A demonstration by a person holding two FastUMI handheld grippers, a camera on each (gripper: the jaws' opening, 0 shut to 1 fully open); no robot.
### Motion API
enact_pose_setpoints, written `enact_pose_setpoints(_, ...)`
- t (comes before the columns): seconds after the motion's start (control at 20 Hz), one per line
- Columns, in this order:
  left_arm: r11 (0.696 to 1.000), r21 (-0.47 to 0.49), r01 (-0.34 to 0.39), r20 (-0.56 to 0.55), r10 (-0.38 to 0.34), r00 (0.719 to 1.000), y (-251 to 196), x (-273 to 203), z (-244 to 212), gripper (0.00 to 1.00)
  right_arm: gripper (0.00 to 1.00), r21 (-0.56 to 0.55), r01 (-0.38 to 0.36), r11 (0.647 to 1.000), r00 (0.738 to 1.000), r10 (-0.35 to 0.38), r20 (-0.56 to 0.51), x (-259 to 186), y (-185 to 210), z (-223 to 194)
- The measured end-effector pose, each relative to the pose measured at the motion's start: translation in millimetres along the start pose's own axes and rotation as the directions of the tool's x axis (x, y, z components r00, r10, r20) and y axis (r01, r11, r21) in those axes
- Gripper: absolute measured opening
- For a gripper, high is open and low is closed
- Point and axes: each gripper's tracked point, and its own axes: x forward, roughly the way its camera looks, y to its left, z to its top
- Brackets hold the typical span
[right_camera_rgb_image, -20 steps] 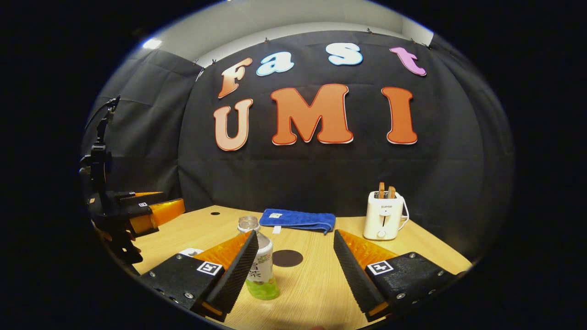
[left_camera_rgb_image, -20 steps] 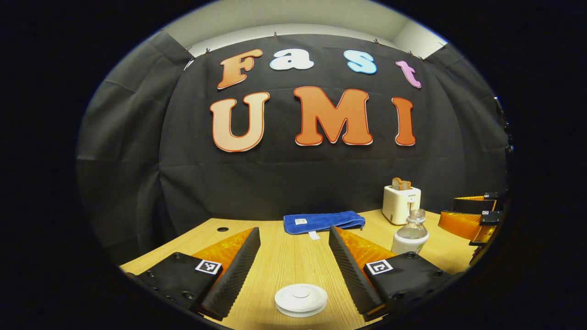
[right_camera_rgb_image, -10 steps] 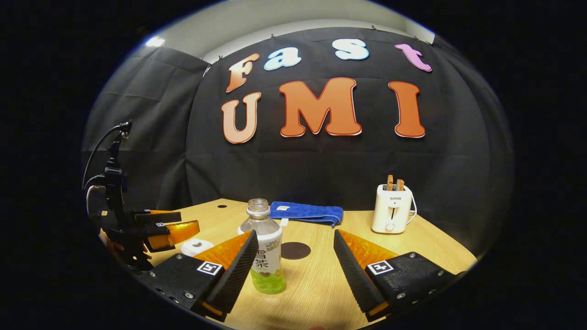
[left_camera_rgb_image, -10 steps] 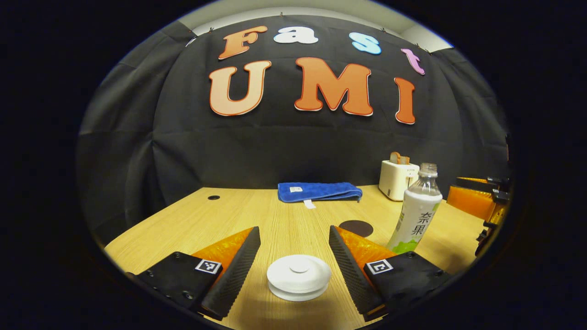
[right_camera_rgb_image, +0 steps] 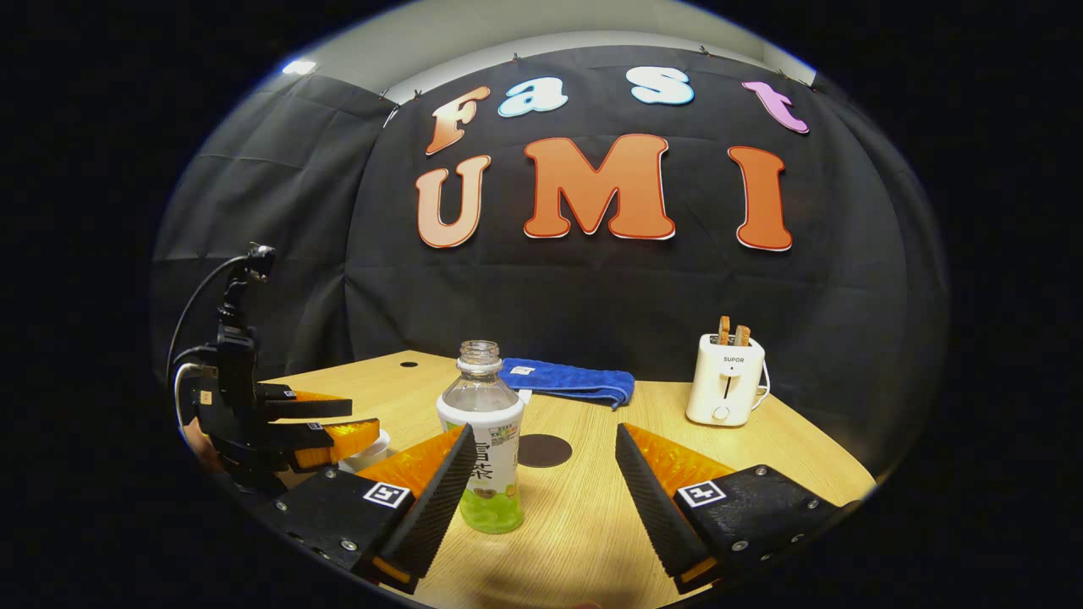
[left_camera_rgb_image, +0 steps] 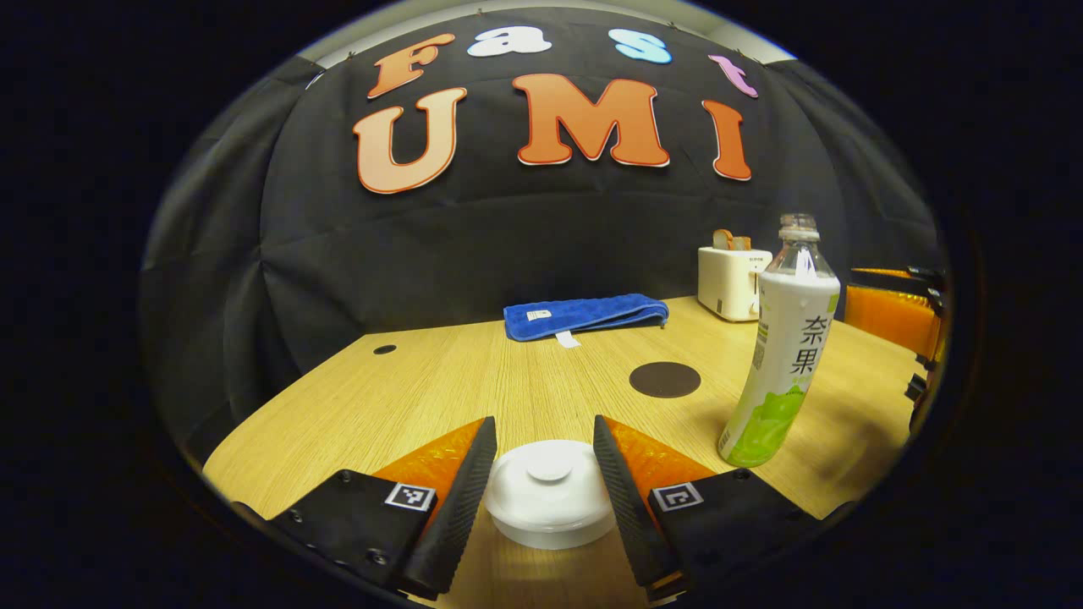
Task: Open the teacup lid with one hand, grasp the water bottle and pour water into the teacup with the other hand; after pouring, place the water bottle on the coaster and then close the teacup lid.
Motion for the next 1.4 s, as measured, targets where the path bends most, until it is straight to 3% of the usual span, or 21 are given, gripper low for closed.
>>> enact_pose_setpoints(0.15, 1.000, 0.007, 0.002, -0.011, -0.002, 1.000, -2, 6, -4, 0.72, 0.99, -0.006, -0.003, 1.000, 1.000, 0.003, -0.007, 1, 0, -3)
enact_pose_setpoints(0.2, 1.000, 0.003, -0.001, -0.014, 0.001, 1.000, -1, 5, -6, 0.59, 0.99, -0.008, -0.003, 1.000, 1.000, 0.003, -0.008, 2, -1, -3)
enact_pose_setpoints(0.5, 1.000, -0.020, -0.025, 0.005, 0.025, 1.000, 3, 9, -1, 0.59, 0.99, -0.018, 0.003, 1.000, 1.000, -0.003, -0.011, 3, -3, -5)
enact_pose_setpoints(0.6, 0.999, -0.021, -0.026, -0.009, 0.026, 1.000, 2, 9, -3, 0.34, 0.99, -0.016, 0.000, 1.000, 1.000, 0.000, -0.012, 3, -4, -6)
enact_pose_setpoints(0.8, 0.999, -0.026, -0.031, 0.003, 0.031, 1.000, 5, 8, 0, 0.36, 0.99, -0.019, -0.003, 1.000, 1.000, 0.003, -0.011, 3, -3, -6)
enact_pose_setpoints(0.9, 0.998, -0.042, -0.036, 0.012, 0.037, 0.999, 8, 8, 3, 0.26, 0.99, -0.021, -0.007, 1.000, 1.000, 0.007, -0.014, 4, -2, -7)
enact_pose_setpoints(1.4, 0.994, -0.065, -0.093, 0.088, 0.098, 0.991, 37, -6, 31, 0.28, 0.99, -0.045, -0.067, 0.997, 0.996, 0.065, -0.054, 17, 26, -23)
